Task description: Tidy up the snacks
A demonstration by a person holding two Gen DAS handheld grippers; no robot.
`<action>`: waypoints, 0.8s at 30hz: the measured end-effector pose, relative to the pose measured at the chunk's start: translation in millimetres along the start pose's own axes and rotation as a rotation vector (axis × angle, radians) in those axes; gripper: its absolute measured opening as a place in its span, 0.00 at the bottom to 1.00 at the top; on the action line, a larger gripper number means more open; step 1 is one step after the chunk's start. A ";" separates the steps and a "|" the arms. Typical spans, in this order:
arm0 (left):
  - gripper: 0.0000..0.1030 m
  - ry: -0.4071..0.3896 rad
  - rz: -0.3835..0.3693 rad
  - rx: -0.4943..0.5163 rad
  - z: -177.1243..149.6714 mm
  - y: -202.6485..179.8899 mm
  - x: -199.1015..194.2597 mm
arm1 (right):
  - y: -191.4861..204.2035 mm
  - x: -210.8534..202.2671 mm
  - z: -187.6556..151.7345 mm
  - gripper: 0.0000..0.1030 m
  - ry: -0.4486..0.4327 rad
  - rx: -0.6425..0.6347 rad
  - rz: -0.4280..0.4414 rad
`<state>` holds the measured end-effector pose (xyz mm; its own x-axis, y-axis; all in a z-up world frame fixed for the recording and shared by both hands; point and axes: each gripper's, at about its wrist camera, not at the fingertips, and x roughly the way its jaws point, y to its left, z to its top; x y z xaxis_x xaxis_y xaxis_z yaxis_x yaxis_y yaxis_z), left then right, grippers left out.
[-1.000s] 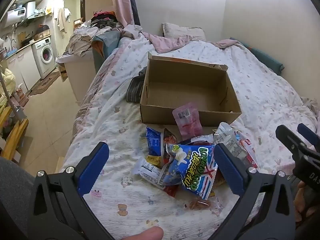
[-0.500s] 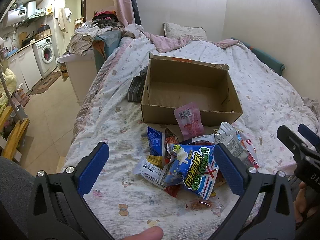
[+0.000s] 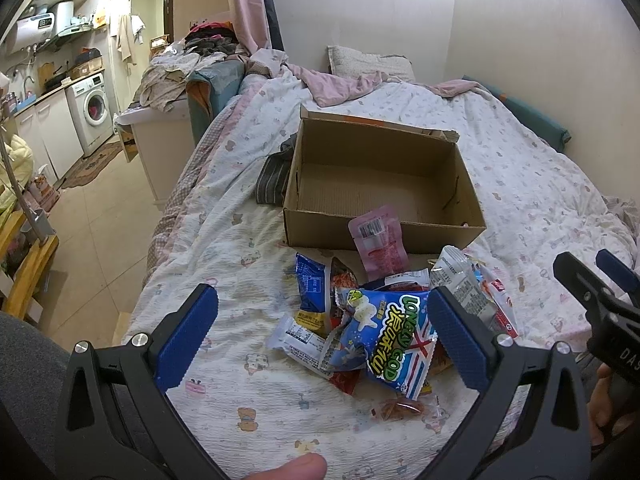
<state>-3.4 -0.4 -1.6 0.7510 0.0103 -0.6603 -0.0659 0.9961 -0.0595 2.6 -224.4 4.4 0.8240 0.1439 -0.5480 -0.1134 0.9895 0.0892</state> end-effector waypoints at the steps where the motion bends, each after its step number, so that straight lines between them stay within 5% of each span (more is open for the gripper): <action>1: 1.00 0.000 0.000 0.000 -0.1 0.2 -0.1 | 0.3 -0.5 0.6 1.00 0.000 0.000 0.000; 24: 1.00 0.002 0.002 -0.003 0.3 0.8 -0.1 | -0.5 0.0 0.1 1.00 -0.001 0.005 0.005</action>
<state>-3.4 0.4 -1.3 0.7493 0.0116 -0.6622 -0.0689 0.9958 -0.0604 2.8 -224.9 4.5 0.8239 0.1485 -0.5470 -0.1147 0.9888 0.0956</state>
